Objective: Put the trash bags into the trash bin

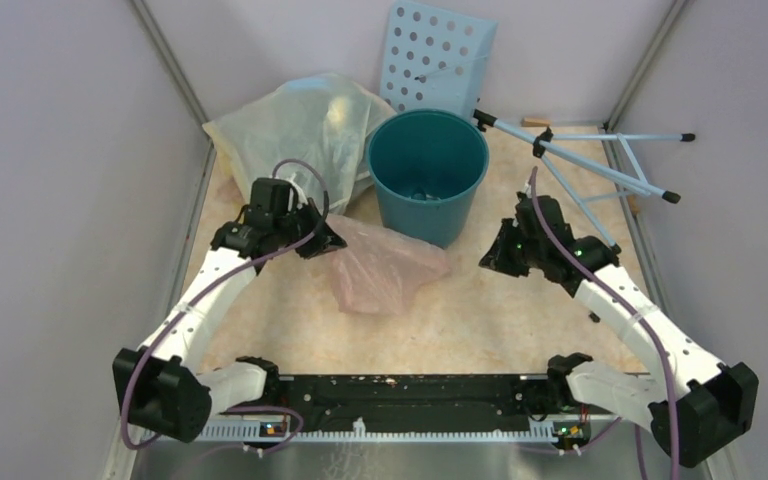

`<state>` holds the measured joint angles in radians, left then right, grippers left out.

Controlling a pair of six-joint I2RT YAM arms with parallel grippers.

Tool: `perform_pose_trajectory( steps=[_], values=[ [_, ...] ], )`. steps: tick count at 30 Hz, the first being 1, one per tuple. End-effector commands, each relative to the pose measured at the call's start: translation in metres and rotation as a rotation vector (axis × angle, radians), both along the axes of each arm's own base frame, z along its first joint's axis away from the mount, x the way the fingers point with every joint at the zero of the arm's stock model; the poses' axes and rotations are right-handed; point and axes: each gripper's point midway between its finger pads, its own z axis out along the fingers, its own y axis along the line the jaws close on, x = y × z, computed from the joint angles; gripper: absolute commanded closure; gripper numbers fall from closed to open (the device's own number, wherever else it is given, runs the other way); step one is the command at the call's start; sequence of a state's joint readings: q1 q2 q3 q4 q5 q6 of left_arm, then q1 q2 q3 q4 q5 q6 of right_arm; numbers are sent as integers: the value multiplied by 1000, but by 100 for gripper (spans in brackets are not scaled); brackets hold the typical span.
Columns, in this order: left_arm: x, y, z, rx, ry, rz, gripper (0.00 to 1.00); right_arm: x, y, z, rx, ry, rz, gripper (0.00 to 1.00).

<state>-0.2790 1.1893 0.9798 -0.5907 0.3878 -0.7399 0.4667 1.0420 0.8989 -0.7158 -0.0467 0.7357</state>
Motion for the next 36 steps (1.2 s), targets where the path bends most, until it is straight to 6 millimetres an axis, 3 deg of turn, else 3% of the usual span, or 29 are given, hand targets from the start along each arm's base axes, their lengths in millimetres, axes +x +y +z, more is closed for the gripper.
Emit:
perform_pose_trajectory(
  steps=[1,3,6,10,13,17,21,27,30,36],
  values=[
    [-31,9,5,37,54,-30,100,2,12,33,50,-104,128,82],
    [-45,1,3,-35,115,-35,100,-4,31,40,128,-158,252,65],
    [-59,-9,-1,-140,176,-24,100,-14,52,49,266,-272,373,50],
    [-70,-18,2,-256,222,4,100,-26,65,36,363,-300,413,40],
    [-78,-23,9,-312,255,10,100,-34,66,26,326,-277,408,36],
    [-87,-24,18,-330,290,34,100,-34,45,7,186,-228,330,29],
    [-90,-26,19,-363,325,68,100,-39,39,7,147,-265,374,24],
    [-63,-35,-4,-386,332,91,100,-41,47,3,179,-270,418,22],
    [-41,-39,-26,-367,371,122,100,-42,52,8,196,-281,429,22],
    [-12,-50,-71,-367,476,141,100,-56,64,-4,190,-228,456,24]
  ],
)
